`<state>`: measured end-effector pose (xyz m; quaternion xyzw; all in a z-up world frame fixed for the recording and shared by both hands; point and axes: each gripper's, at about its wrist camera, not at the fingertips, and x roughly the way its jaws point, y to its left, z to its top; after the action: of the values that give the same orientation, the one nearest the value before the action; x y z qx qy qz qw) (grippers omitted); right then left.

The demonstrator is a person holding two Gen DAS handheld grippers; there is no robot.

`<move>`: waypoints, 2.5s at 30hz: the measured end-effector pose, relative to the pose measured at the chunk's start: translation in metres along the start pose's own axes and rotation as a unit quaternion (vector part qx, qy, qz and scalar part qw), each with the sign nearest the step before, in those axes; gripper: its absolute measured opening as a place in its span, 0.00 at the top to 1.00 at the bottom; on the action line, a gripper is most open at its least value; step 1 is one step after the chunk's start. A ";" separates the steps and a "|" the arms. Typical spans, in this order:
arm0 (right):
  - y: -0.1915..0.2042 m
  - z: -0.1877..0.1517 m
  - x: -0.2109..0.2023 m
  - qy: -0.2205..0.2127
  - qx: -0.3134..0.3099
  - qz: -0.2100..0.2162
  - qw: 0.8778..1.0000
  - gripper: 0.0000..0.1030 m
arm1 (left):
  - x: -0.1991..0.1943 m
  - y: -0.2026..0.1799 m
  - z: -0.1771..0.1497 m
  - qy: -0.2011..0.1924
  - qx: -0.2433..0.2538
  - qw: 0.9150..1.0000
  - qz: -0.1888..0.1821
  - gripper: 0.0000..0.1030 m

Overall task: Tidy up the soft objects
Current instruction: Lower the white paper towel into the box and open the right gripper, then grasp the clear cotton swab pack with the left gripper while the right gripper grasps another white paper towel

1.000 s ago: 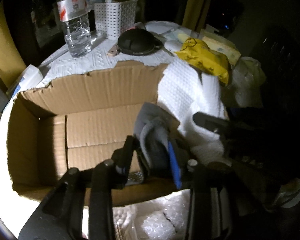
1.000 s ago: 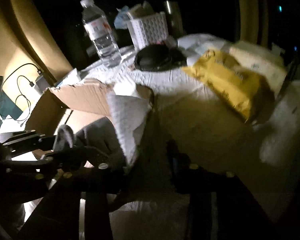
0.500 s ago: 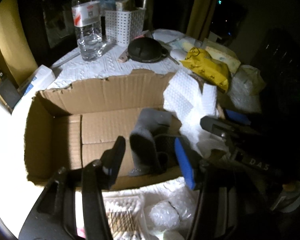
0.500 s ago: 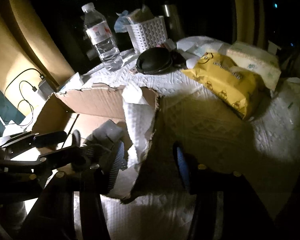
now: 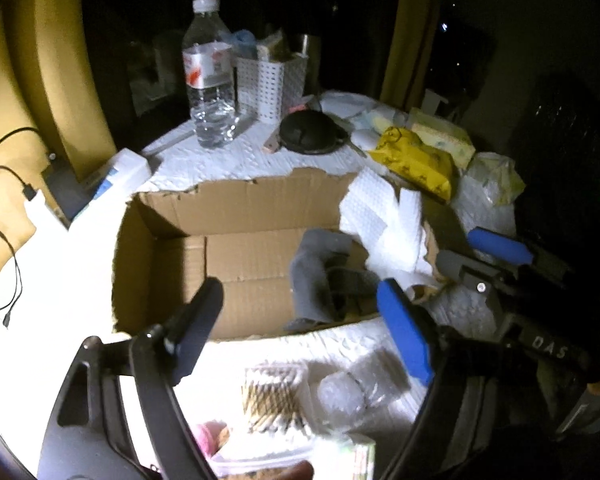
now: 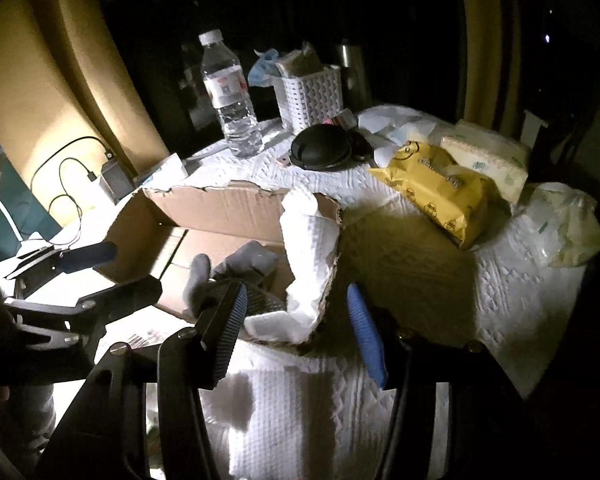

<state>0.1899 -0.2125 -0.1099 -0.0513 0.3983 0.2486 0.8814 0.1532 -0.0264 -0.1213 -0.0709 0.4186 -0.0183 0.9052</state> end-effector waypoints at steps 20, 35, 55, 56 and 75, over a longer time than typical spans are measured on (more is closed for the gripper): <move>0.031 -0.018 -0.050 -0.024 -0.021 -0.019 0.999 0.36 | -0.055 0.006 -0.024 -0.037 0.012 0.999 0.015 0.21; 0.028 -0.051 -0.051 -0.006 -0.006 -0.020 1.000 0.36 | -0.057 0.011 -0.056 -0.022 0.012 0.999 0.022 0.21; 0.015 -0.099 0.003 0.053 0.023 -0.008 0.998 0.36 | -0.021 0.013 -0.088 0.028 0.015 0.999 0.033 0.21; 0.015 -0.100 0.007 0.056 0.023 -0.008 0.998 0.36 | -0.019 0.014 -0.087 0.029 0.015 0.999 0.033 0.21; 0.020 -0.102 0.027 0.065 -0.004 -0.028 0.997 0.61 | 0.024 0.009 -0.082 0.072 0.027 0.997 0.013 0.22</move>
<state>0.1262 -0.2134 -0.1967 -0.0819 0.4524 0.2211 0.8601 0.1063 -0.0291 -0.1937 -0.0398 0.4831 -0.0225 0.8744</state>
